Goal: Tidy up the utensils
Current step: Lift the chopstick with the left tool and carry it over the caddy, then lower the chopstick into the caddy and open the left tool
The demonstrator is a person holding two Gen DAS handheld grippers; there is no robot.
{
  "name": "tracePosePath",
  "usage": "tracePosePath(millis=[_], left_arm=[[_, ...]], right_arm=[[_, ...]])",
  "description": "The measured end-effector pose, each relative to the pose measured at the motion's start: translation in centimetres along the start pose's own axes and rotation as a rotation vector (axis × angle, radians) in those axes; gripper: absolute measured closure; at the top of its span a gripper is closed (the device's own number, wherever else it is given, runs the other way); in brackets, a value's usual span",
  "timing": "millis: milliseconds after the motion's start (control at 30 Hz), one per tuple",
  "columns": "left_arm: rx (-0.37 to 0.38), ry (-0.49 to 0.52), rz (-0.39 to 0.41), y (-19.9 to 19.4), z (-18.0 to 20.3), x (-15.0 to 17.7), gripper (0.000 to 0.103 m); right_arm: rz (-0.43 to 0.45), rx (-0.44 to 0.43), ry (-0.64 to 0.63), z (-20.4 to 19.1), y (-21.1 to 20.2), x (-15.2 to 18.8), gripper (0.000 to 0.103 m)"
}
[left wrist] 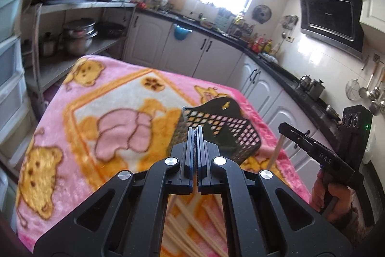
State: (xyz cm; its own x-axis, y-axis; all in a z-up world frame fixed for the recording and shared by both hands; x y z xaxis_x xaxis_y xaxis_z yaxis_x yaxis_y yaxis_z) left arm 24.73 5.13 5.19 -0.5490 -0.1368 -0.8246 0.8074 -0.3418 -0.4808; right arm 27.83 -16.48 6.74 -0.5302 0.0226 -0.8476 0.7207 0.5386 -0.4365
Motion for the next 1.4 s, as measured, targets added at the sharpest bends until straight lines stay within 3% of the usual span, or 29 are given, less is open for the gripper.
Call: tracePosePath(millis=[600,833,1067,1400], left_arm=[[0.145,0.089,0.16,-1.4,8.1,-8.9,0.103],[0.169,0.089,0.217,-1.0,9.6,-12.4,0.103],[0.108,0.102,0.26,0.6,9.4,-14.9,0.103],[0.013,0.125,0.269,4.0,6.9,-13.9,0.103]], right_arm=[[0.207,-0.024,-0.055,-1.6,-5.0,-8.6,0.097],[0.293,-0.006,-0.092,-2.2,-6.1,-11.8,0.097],[0.321,0.005,-0.1,-1.5,-5.3,-13.7,0.097],[0.31,0.05,-0.084,0.8,-2.1,-13.1,0.097]])
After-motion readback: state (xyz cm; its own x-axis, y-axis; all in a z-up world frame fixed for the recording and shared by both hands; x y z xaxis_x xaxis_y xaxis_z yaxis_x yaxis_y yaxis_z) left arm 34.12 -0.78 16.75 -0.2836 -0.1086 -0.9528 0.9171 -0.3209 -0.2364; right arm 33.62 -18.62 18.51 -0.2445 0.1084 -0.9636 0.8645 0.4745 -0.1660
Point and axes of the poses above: each gripper's, at about its wrist camera, not at the fingertips, and y roughly the way its jaws point, z to its right, x to its underside, the point moved 8 cm from there along y, roughly the way its jaws point, and after that the axes turned 4 degrees about y, right-handed, at the moved point
